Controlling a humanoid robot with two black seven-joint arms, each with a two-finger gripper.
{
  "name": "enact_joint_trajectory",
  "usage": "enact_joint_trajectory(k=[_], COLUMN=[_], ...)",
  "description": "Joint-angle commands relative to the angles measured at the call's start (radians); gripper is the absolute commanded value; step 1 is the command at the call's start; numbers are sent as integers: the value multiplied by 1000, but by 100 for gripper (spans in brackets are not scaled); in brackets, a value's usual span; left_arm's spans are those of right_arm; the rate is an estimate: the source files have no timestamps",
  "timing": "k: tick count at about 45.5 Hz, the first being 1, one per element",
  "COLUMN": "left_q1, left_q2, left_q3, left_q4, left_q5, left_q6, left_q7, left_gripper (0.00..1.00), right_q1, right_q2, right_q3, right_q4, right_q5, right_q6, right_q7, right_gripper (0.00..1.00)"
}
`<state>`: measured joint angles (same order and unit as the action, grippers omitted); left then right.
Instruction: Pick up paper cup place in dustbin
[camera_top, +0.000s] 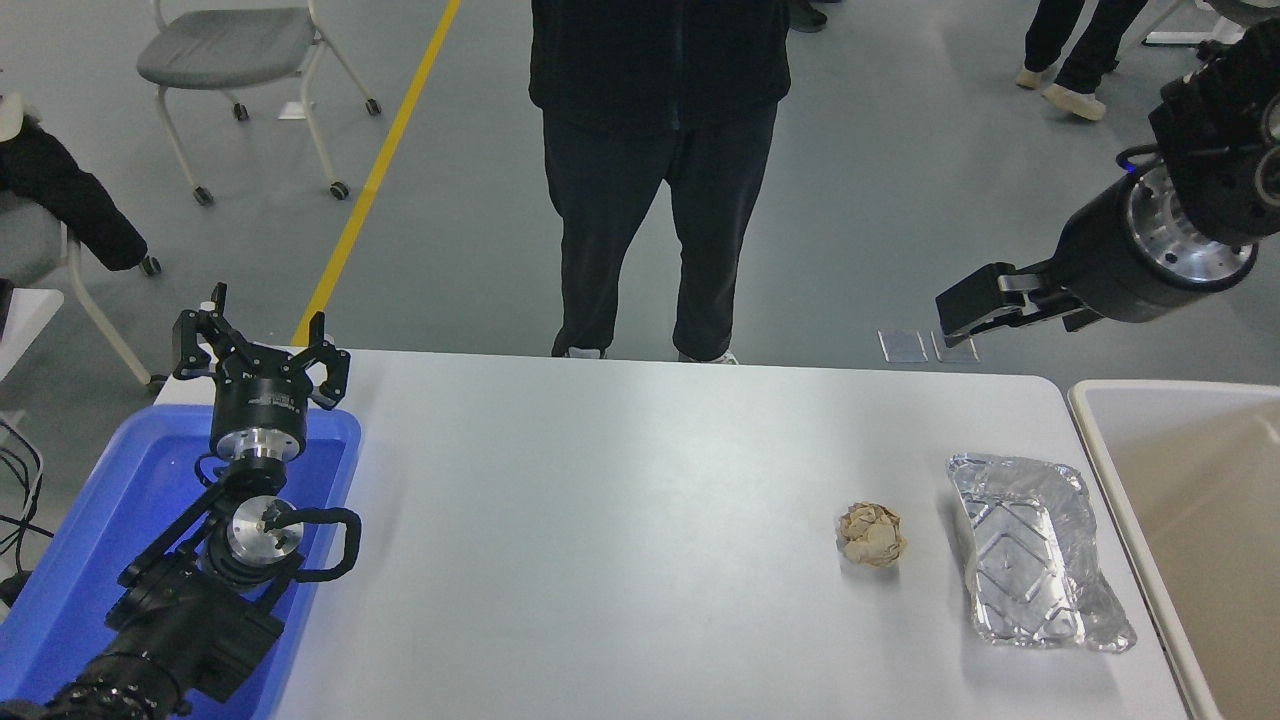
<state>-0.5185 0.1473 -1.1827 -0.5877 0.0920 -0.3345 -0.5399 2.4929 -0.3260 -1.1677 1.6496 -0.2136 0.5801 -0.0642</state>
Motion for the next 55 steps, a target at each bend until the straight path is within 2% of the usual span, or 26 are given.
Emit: enact_joint_trajectory(k=[1,7,18,34,55], left_q1=[0,0,0,0,0], left_q2=[0,0,0,0,0], left_q3=[0,0,0,0,0], left_q4=[0,0,0,-3,0], left_q5=[0,0,0,0,0], left_q6=[0,0,0,0,0], left_q7=[0,0,0,0,0], left_gripper=[99,99,99,99,99], right_q1=[24,17,-42,-85,-57], right_q2=[139,165,163,159,108], right_q3=[25,26,20,-9,-46], right_q4=[-16,-36,-66,-93,-94], right_q5=[152,234,180,178,191], right_q6=[44,41,52,58,205], right_q7=[-5,-6,-5,-2,0], right_gripper=[100,100,100,100,100])
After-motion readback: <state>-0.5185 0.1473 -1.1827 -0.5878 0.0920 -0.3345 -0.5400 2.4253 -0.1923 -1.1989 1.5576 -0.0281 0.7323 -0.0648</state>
